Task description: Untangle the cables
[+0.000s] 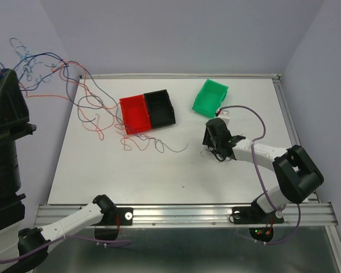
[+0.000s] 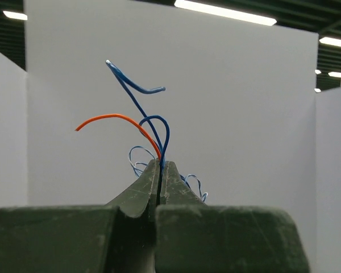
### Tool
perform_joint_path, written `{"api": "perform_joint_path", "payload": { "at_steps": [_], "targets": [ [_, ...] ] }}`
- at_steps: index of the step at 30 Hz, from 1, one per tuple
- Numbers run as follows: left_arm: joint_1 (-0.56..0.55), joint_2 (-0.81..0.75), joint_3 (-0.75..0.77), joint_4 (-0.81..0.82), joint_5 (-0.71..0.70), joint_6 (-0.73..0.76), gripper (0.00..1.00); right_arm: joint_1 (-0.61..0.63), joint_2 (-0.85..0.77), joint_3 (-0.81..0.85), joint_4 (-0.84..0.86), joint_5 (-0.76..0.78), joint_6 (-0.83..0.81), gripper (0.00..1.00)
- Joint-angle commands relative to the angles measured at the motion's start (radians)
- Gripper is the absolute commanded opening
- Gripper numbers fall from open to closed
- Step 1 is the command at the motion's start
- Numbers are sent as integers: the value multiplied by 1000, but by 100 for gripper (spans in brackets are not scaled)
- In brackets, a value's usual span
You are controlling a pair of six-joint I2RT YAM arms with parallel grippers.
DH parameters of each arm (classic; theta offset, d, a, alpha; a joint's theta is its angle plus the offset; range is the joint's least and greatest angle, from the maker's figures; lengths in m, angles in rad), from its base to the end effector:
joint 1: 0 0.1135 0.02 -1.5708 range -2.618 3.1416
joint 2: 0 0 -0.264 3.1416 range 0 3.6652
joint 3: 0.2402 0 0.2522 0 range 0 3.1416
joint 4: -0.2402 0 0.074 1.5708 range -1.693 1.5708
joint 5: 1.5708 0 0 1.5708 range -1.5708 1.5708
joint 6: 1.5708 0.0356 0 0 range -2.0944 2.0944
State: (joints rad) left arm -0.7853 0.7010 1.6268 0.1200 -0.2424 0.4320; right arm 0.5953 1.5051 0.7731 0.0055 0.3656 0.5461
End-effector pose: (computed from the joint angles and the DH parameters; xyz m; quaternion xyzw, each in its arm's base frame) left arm -0.0138 0.0258 0.6095 0.0515 0.2781 -0.1376 0.9493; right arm 0.2598 0.1606 0.1866 0.0524 0.8986 0.0781 0.4286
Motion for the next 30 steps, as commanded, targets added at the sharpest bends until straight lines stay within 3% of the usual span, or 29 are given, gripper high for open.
{"api": "perform_joint_path", "payload": {
  "at_steps": [1, 4, 7, 9, 15, 16, 17, 20, 30],
  "targets": [
    [0, -44, 27, 148, -118, 99, 0, -8, -26, 48, -82, 249, 103, 38],
    [0, -64, -19, 243, -265, 117, 0, -18, -92, 28, -96, 297, 133, 29],
    [0, -80, -71, 218, -223, 103, 0, -20, -153, 2, -98, 341, 127, 27],
    [0, -80, -117, 167, -99, 58, 0, -19, -222, -6, -96, 331, 108, 34],
    [0, -38, -189, 67, 77, -30, 0, -19, -301, -26, -96, 338, 84, 59],
    [0, -35, -199, 69, 84, -36, 0, -19, -307, -31, -96, 338, 80, 65],
    [0, -28, -220, 69, 100, -44, 0, -19, -313, -31, -96, 341, 80, 79],
    [0, -23, -269, 75, 126, -70, 0, -19, -341, -37, -99, 345, 80, 100],
    [0, -74, -534, 86, 316, -165, 0, -17, -381, 14, -234, 389, 167, 100]
  ]
}}
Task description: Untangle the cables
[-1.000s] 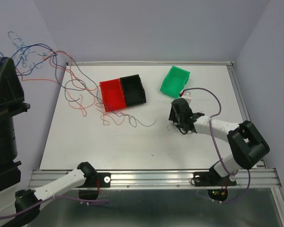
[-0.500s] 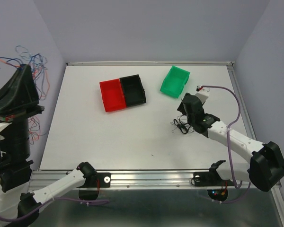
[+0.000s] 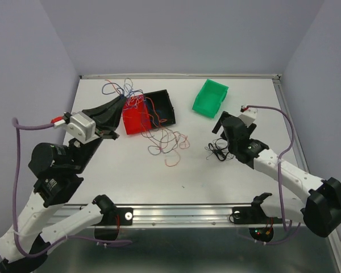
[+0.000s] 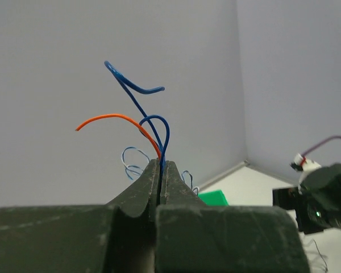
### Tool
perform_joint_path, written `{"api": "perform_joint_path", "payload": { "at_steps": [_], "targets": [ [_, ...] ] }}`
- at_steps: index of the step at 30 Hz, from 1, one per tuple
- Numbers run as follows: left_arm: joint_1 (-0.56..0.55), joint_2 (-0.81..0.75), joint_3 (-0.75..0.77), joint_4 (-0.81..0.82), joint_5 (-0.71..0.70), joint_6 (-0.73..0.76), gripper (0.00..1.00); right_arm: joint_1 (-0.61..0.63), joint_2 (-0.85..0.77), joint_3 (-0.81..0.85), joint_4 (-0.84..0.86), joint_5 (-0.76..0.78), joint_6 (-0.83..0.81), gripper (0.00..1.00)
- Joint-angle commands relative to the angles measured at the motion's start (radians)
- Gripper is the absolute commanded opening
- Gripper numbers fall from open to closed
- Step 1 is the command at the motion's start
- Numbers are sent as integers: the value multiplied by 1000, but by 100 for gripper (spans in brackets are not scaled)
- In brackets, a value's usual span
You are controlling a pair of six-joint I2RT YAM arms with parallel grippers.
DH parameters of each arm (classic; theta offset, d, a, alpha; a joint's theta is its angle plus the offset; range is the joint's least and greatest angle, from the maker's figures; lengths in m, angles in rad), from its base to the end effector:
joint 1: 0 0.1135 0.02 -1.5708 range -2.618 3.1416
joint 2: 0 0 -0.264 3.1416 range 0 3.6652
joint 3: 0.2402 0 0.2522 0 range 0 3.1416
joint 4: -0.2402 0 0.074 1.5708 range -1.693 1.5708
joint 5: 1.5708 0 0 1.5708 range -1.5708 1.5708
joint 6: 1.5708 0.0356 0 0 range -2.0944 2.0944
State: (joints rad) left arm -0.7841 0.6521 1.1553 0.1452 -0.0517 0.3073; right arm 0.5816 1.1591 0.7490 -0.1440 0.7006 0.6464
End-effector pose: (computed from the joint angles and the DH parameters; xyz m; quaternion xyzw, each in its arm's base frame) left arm 0.0602 -0.0574 0.5106 0.2111 0.3923 -0.2002 0.8726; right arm 0.2207 0.1176 0.2595 0.1935 0.8147 0.0184 0.5464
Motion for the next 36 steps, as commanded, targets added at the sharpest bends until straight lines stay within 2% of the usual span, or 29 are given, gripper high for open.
{"api": "perform_joint_path", "payload": {
  "at_steps": [1, 3, 7, 13, 20, 22, 23, 25, 26, 28, 29, 30, 31, 33, 34, 36],
  "targets": [
    [-1, -25, -84, 60, 145, -33, 0, -5, -33, 53, -119, 47, 91, 100],
    [-1, -20, -138, 62, 202, -13, 0, -5, -26, 110, -258, 28, 148, 100],
    [-3, -9, -222, 76, 188, 35, 0, -5, -13, 130, -432, -65, 231, 100],
    [-1, 9, -269, 71, 227, 50, 0, -5, -16, 55, -462, -98, 281, 100],
    [-1, 101, -304, 34, 268, 72, 0, -5, 59, 6, -460, -72, 315, 99],
    [-1, 118, -312, 33, 276, 78, 4, -5, 68, 0, -450, -58, 318, 92],
    [-1, 135, -316, 31, 280, 85, 7, -5, 74, -2, -444, -58, 318, 82],
    [-3, 158, -316, 24, 291, 95, 15, -5, 77, -4, -427, -62, 314, 72],
    [-1, 162, -316, 22, 297, 99, 18, -5, 73, -2, -411, -67, 308, 60],
    [-1, 173, -318, 22, 297, 102, 23, -5, 59, 7, -393, -58, 296, 30],
    [-3, 181, -319, 24, 294, 102, 27, -5, 48, 12, -378, -72, 259, 9],
    [-1, 185, -322, 25, 293, 108, 31, -3, 27, 21, -353, -82, 239, 0],
    [-1, 191, -325, 27, 294, 111, 39, -5, 18, 50, -344, -113, 190, 0],
    [-1, 198, -335, 30, 305, 121, 46, -5, 2, 94, -322, -153, 118, 1],
    [-1, 201, -338, 33, 311, 127, 55, -3, -13, 117, -321, -168, 90, 0],
    [-1, 215, -344, 40, 331, 144, 64, -5, -28, 203, -321, -216, 27, 0]
  ]
}}
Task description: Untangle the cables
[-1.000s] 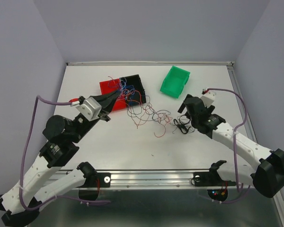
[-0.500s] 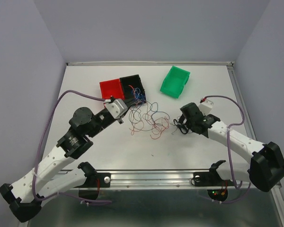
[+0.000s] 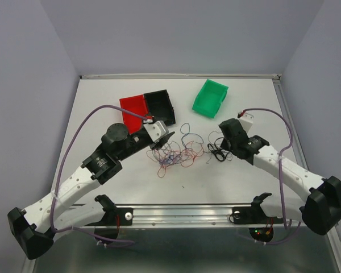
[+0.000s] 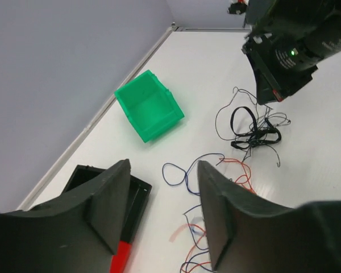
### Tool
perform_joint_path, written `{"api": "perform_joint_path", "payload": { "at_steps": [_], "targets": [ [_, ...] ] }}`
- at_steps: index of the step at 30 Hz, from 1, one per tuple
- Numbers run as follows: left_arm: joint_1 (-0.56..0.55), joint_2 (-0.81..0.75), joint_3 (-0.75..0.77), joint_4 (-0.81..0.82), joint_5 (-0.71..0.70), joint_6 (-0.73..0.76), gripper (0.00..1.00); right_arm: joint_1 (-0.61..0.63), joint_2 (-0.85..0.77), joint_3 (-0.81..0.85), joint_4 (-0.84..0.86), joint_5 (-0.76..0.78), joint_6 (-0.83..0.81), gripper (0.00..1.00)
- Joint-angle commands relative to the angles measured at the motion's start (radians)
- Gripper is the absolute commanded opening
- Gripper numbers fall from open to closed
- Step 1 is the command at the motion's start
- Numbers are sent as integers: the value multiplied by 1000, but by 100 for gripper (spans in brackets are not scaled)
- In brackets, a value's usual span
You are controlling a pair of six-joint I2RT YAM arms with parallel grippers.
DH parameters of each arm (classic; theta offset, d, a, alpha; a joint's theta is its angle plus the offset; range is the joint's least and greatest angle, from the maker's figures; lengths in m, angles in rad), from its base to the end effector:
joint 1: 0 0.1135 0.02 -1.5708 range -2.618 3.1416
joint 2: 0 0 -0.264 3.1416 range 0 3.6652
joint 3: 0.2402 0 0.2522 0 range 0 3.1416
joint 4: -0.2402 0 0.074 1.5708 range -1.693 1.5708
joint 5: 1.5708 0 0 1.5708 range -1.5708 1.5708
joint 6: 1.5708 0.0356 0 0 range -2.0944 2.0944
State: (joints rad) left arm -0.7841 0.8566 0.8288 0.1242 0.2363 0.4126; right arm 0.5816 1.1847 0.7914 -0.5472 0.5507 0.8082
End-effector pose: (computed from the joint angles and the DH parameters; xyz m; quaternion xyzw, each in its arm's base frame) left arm 0.1369 -0.1484 0.3766 0.4481 0.5024 -0.2137 0.7079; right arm 0.2035 0.1115 0.2353 0.1872 0.8995 -0.0076 0.3946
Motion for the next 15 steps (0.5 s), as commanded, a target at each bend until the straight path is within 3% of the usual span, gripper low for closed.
{"api": "perform_joint_path", "payload": {
  "at_steps": [1, 5, 14, 15],
  "targets": [
    [-1, 18, -16, 61, 49, 43, 67, -5, -75, 190, 82, -83, -162, 1],
    [-1, 85, 7, 63, 44, 51, 76, -5, -99, 365, 84, -181, -205, 1],
    [-1, 297, 67, 184, 90, -17, 80, -5, -51, 739, 87, -328, -267, 2],
    [-1, 317, 82, 198, 92, -29, 81, -3, -48, 747, 67, -334, -274, 25]
  ]
}}
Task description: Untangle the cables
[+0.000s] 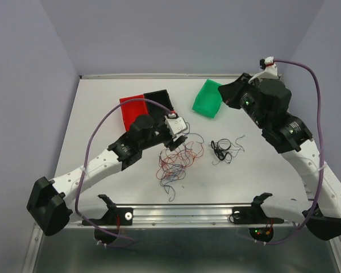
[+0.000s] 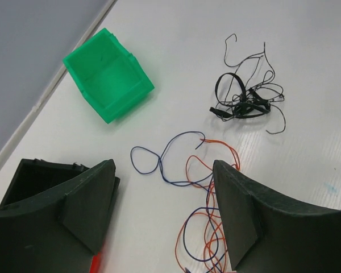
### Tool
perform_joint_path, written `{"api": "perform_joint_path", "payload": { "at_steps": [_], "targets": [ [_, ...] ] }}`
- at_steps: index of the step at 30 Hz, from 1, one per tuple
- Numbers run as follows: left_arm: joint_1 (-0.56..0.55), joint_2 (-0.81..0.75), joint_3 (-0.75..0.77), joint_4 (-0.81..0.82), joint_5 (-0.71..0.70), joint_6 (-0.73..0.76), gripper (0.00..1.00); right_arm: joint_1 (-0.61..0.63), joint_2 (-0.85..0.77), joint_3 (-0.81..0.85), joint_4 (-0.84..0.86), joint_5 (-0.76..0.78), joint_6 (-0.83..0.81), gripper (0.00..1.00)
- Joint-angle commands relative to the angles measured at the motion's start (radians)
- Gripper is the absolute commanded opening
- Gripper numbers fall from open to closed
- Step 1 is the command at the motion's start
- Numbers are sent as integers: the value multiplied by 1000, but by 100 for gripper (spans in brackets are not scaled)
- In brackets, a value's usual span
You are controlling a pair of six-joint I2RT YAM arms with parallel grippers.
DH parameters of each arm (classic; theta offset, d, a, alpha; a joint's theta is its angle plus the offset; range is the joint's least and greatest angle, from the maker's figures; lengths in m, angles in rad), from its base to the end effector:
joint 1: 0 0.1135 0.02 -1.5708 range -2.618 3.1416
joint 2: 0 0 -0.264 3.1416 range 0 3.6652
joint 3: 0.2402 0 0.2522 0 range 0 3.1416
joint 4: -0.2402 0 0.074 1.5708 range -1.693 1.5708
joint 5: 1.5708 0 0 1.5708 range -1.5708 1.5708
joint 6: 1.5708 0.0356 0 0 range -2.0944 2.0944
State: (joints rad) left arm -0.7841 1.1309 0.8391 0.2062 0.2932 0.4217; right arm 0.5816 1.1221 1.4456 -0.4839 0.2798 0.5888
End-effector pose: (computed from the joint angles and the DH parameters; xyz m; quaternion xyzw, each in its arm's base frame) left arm 0.1819 -0.1959 0.3301 0.4946 0.5443 -0.2264 0.6386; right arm 0.1938 0.1157 0.4688 0.0931 0.7537 0.2660 0.5937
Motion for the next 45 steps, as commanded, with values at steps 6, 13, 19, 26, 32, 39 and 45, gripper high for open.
{"api": "perform_joint_path", "payload": {
  "at_steps": [6, 13, 19, 26, 32, 39, 45],
  "targets": [
    [-6, 242, 176, 110, 135, -24, 82, -5, -42, -155, -33, 198, -46, 70],
    [-81, 556, 452, -2, 135, 67, 82, -8, -194, -420, 71, 466, -7, 81],
    [-162, 743, 549, 1, 116, 154, 83, -6, -393, -507, 74, 628, 62, 94],
    [-188, 925, 701, -100, 118, 152, 78, -8, -472, -544, 79, 644, 74, 95],
    [-190, 969, 759, -139, 61, 112, 13, -8, -433, -550, 84, 628, 82, 95],
    [-190, 720, 654, -110, 86, 69, 0, -8, -420, -623, 126, 625, 115, 95],
    [-190, 475, 640, -157, 46, -24, 0, -8, -340, -679, 243, 506, 112, 95]
  ]
}}
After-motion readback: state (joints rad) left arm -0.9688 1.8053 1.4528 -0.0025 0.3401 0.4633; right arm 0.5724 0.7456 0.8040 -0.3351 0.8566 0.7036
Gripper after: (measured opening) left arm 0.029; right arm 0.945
